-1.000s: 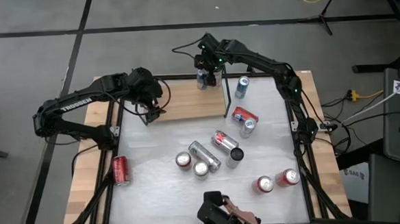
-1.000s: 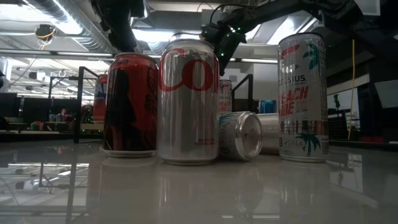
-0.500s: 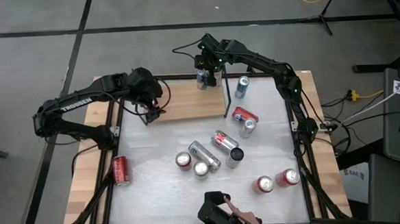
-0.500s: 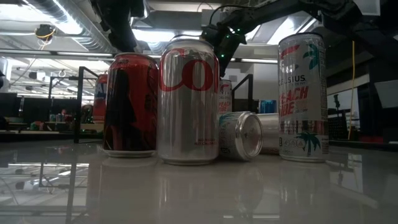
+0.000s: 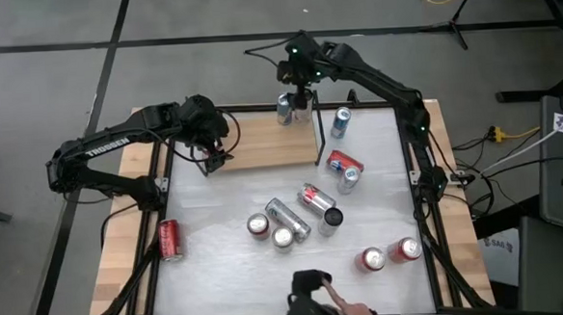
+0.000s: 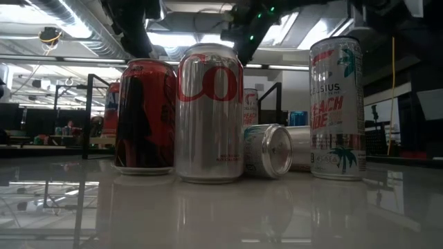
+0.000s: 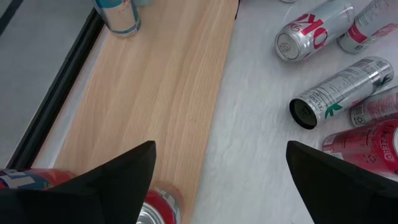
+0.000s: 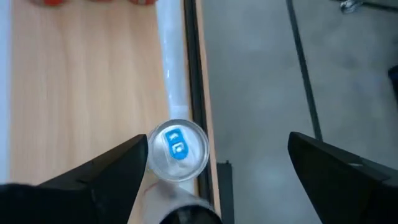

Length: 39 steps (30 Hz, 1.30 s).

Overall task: Place canned beverage on shelf
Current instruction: Put the blue soda can on the shelf aligned with the other blue soda can

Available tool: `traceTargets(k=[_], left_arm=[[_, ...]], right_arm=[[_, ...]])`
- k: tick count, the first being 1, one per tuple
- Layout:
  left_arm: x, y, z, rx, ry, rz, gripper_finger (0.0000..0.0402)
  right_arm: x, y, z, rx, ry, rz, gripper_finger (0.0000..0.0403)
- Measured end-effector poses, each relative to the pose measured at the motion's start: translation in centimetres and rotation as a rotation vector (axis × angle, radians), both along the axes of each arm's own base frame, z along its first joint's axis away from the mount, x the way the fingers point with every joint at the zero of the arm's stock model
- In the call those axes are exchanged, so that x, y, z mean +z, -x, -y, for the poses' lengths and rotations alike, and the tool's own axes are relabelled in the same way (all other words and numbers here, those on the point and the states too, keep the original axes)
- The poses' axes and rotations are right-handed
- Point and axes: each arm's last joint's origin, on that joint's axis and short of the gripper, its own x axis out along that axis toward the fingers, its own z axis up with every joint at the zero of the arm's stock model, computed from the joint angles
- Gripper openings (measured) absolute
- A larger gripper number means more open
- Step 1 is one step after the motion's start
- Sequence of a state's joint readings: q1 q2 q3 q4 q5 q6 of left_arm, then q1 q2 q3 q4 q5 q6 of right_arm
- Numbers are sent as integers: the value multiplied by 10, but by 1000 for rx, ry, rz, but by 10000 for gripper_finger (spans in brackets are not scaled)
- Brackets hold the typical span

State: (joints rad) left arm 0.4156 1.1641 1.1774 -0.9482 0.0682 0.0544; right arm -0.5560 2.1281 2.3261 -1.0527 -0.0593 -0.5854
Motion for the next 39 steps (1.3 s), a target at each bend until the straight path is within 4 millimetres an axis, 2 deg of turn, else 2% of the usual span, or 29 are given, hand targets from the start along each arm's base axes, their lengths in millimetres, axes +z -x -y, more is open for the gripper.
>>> traceTargets(k=[7, 15, 20, 25, 33, 36, 39], left_arm=[[2, -3, 1, -11, -11, 30, 352], [6, -14, 6, -50, -43, 110, 352], [10, -23, 9, -76, -69, 178, 352], [10, -32, 13, -101, -75, 204, 352], [0, -45, 17, -113, -57, 180, 352], [-6, -53, 15, -116, -53, 165, 352], [-12, -60, 13, -108, -55, 144, 352]], right_arm=[[43, 33, -27, -41, 6, 2, 376], [65, 80, -55, -107, -176, -98, 376], [73, 103, -71, -83, -265, -151, 376], [62, 128, -84, -87, -290, -179, 376], [18, 175, -87, -182, -204, -79, 376], [-1, 183, -83, -211, -183, -39, 376], [-22, 182, -78, -225, -175, -25, 376]])
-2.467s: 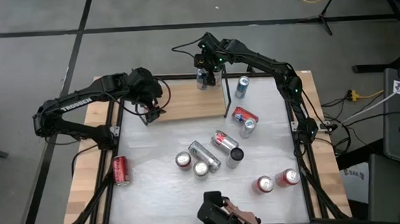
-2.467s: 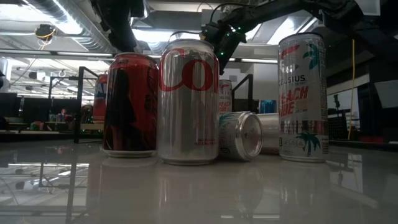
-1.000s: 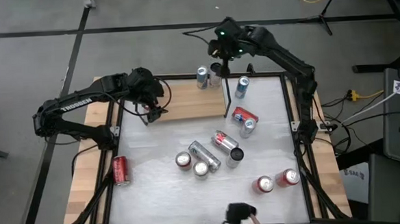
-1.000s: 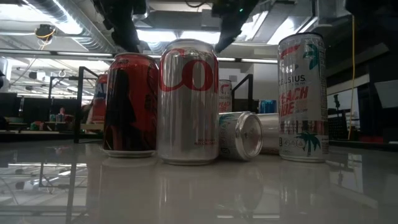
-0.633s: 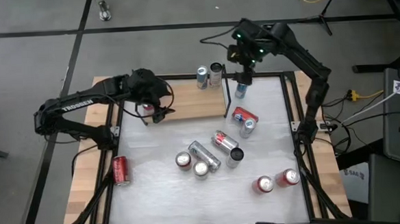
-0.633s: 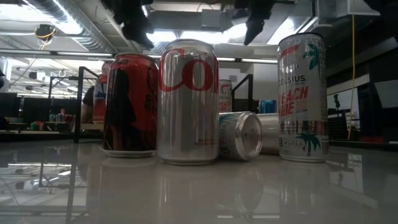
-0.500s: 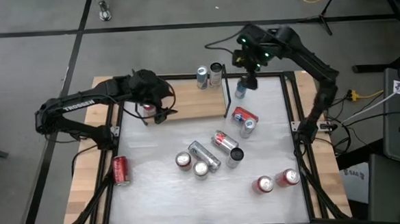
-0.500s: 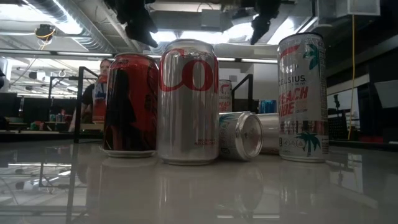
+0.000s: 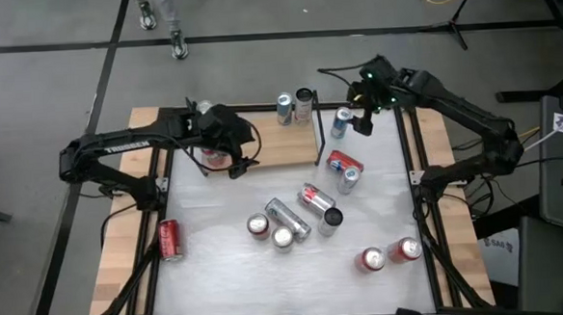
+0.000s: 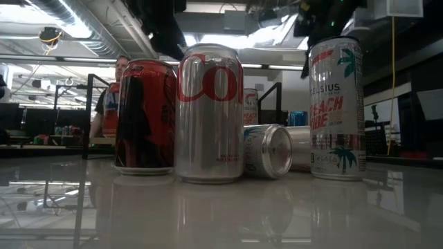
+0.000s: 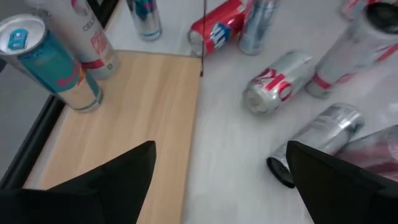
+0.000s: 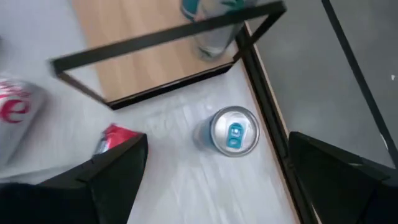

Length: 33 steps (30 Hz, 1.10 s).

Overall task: Place canned beverage on shelf
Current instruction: Put the blue soda can on the shelf aligned with the other blue soda can

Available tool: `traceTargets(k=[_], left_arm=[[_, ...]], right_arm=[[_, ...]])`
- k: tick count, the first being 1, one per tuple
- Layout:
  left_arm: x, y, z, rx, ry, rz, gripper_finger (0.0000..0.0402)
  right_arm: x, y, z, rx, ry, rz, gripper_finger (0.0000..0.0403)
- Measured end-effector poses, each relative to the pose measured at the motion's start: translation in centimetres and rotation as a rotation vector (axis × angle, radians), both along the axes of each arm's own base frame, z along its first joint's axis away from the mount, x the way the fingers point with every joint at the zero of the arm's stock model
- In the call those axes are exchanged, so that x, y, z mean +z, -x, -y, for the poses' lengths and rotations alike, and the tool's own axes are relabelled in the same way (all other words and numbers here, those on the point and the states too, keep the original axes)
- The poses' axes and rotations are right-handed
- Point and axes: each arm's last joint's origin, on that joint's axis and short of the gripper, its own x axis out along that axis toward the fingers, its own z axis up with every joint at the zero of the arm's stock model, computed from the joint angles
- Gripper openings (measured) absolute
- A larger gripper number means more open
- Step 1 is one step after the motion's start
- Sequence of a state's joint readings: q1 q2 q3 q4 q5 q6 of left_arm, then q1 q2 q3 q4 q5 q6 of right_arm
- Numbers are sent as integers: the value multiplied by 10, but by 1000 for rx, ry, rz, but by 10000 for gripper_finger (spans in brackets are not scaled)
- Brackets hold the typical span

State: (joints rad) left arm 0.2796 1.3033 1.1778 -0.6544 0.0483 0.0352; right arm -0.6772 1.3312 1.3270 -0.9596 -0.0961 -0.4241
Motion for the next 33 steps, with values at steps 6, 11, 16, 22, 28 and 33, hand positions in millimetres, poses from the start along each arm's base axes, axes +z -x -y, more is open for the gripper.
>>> traceTargets(k=[6, 11, 16, 22, 28, 33], left_arm=[[-14, -13, -6, 36, -52, -53, 352], [-20, -18, -6, 39, -53, -80, 352], [-20, -18, -6, 51, -42, -77, 352], [-20, -18, -6, 64, -31, -75, 352], [-20, -18, -6, 66, -29, -74, 352], [-20, -18, -6, 65, -29, -74, 352]], right_arm=[[-35, -9, 7, 6, 13, -10, 376], [-47, -18, 18, -19, 92, -67, 376], [-59, -28, 26, 30, 112, -96, 376], [-74, -35, 36, 8, 114, -139, 376], [-79, -27, 46, -42, 105, -180, 376], [-79, -19, 54, -42, 44, -139, 376]])
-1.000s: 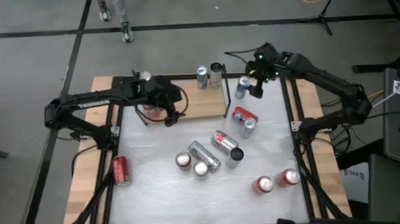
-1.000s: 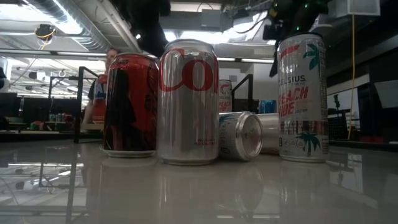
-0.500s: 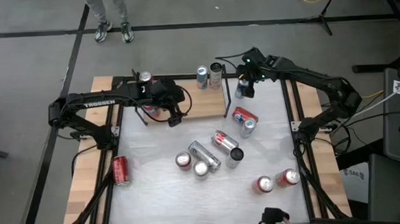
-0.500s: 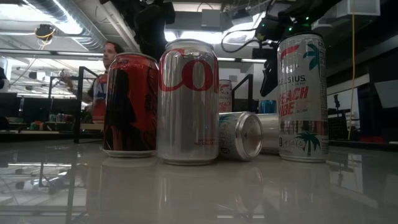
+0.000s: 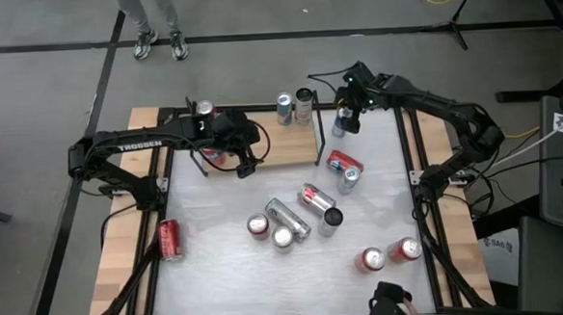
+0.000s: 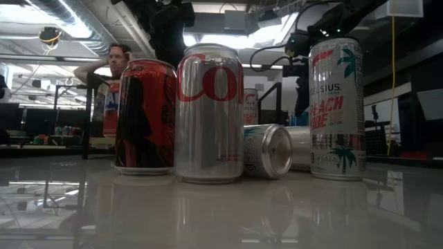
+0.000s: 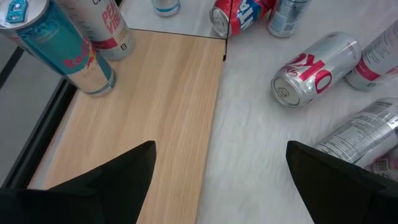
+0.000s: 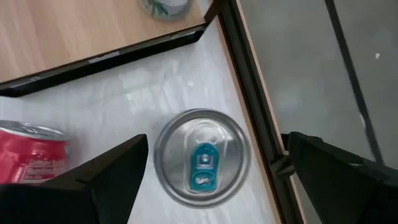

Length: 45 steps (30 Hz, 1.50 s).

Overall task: Place canned beverage on shelf
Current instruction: Put the blue soda can on the shelf aligned with the other blue soda can

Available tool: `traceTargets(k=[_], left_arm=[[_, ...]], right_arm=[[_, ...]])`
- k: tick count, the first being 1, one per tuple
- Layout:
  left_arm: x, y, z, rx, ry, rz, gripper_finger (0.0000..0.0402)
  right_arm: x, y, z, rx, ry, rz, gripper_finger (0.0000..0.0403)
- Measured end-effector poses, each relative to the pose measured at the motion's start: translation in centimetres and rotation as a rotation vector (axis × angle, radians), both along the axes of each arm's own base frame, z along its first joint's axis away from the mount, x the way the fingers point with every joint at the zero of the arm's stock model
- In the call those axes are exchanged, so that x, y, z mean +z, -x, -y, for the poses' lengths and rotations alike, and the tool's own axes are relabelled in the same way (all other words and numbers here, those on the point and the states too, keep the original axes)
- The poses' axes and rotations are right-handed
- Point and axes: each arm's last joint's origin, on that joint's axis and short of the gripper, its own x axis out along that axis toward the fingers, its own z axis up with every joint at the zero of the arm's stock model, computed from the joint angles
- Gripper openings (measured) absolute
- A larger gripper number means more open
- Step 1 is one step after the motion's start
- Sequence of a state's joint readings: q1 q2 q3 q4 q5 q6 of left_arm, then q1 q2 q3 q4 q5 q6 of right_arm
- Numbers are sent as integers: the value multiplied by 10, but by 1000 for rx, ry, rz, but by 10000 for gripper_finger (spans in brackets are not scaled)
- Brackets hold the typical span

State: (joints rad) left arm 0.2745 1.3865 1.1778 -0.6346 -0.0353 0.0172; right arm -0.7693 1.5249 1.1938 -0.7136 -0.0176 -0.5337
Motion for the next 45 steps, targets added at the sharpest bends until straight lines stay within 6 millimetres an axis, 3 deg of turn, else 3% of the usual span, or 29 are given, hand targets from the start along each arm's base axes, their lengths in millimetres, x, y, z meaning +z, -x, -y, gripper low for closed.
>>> traceTargets(k=[9, 21, 32, 36, 45], left_arm=[[0, 0, 0, 2, 1, 0, 352], [0, 0, 0, 13, 11, 4, 352], [0, 0, 0, 14, 12, 4, 352], [0, 0, 0, 14, 11, 4, 352], [0, 0, 0, 14, 11, 4, 352]], right_arm=[[0, 0, 0, 22, -8, 17, 376], [-5, -2, 1, 253, 46, -57, 376], [-20, -5, 5, 245, 7, -122, 373], [-20, -5, 5, 245, 7, -122, 346], [-19, -5, 5, 245, 8, -119, 240]])
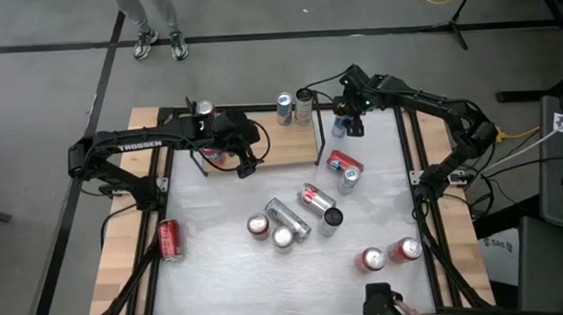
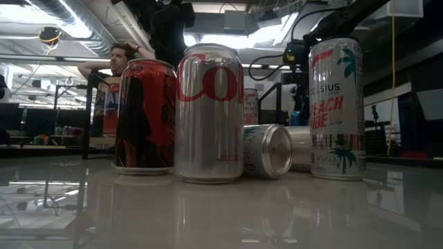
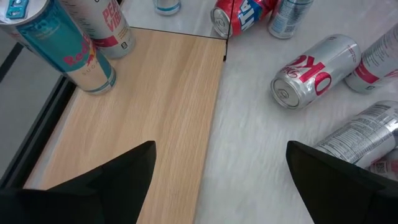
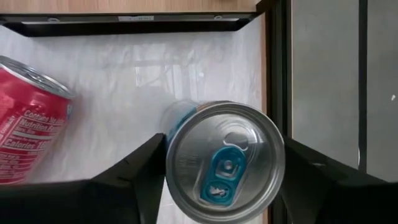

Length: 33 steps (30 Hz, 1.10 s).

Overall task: Place canned beverage on shelf
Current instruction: Put the blue soda can on the shelf aligned with the other blue soda can

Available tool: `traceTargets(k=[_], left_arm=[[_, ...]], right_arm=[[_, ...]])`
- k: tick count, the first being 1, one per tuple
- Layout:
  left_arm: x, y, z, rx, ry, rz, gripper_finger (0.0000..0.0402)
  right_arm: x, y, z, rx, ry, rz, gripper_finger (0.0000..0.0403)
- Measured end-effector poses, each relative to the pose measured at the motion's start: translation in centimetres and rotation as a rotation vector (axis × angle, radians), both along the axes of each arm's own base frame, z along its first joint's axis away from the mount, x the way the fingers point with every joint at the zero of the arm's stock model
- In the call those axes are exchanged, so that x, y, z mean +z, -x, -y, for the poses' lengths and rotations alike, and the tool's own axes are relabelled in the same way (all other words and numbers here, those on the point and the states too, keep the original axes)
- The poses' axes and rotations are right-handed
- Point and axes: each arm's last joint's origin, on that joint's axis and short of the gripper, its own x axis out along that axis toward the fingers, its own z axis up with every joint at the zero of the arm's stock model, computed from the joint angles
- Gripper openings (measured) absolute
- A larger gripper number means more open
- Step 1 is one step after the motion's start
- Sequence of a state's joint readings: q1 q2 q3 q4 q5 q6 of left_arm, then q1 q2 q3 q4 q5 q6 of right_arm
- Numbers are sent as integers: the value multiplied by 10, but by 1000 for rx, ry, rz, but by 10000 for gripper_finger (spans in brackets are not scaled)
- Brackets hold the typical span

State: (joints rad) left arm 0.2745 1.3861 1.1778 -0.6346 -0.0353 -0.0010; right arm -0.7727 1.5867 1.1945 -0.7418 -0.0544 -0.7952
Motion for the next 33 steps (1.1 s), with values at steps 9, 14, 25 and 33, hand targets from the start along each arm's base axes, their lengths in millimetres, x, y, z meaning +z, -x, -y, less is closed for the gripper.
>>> traceTargets(k=[9, 14, 25, 33], left_arm=[[0, 0, 0, 0, -1, 1, 352], [0, 0, 0, -2, -3, 1, 352], [0, 0, 0, -2, -2, 0, 352], [0, 0, 0, -3, -2, -1, 352]], right_arm=[[10, 4, -3, -24, -32, -74, 238], [41, 4, -2, -96, -53, -76, 232], [143, 11, -6, -204, 75, 26, 234], [205, 13, -29, -152, 176, 172, 234]])
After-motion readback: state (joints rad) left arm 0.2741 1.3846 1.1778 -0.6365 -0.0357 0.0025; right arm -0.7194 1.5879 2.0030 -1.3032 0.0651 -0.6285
